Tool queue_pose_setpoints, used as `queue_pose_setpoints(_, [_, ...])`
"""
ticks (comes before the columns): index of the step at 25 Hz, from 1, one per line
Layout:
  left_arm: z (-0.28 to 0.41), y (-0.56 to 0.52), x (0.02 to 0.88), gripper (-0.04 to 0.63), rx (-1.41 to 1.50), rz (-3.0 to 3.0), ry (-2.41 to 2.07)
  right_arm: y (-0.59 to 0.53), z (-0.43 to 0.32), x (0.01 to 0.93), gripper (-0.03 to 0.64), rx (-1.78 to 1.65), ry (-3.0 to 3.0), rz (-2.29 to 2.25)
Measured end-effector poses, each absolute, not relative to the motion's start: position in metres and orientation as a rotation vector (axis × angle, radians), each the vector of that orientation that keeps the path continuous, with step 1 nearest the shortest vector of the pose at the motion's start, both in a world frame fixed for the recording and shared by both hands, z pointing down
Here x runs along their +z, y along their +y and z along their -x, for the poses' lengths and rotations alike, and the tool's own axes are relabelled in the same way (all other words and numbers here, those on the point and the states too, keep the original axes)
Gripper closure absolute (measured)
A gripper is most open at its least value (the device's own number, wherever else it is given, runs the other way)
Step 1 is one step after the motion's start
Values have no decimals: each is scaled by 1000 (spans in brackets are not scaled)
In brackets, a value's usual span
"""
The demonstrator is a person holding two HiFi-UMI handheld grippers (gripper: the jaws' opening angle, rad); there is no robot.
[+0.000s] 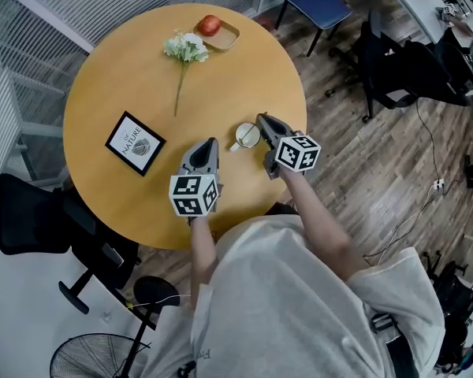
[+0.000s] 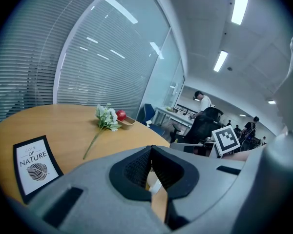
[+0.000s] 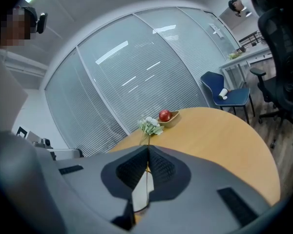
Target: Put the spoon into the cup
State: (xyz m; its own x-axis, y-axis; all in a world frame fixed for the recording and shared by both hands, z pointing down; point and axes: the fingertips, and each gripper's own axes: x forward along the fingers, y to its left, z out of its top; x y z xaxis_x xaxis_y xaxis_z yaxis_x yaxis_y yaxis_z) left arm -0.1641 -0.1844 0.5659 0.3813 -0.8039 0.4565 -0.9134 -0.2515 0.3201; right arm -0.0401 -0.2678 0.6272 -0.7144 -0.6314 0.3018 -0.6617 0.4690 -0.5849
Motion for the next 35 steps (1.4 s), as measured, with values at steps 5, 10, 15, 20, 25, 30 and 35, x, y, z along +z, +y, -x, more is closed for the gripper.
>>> queue_pose_setpoints(5, [162,-186,567,588,270,-2113,-1464,-271,36,631,615,1106,-2641,-1187])
queue_pose_setpoints(10, [162,-186,568,588,274,-2112,-1459,-274,33,634,614,1119,-2631,-1202])
queue_pose_setpoints(15, [164,-185,568,588,272,-2113,-1459,-275,31,635,611,1130,-2619,-1210])
queue_pose_setpoints(20, [167,-185,568,588,270,-2107,-1463,-276,32,635,606,1120,-2615,-1200])
queue_pose_setpoints(25, [165,-184,566,588,268,-2114,-1464,-276,31,636,595,1124,-2600,-1193])
queue_pose_setpoints(30, [166,-182,565,588,272,-2116,-1467,-279,30,640,550,1144,-2555,-1189])
queue_pose_setpoints(35, [162,-182,562,588,275,-2131,-1463,-279,25,644,517,1184,-2519,-1175])
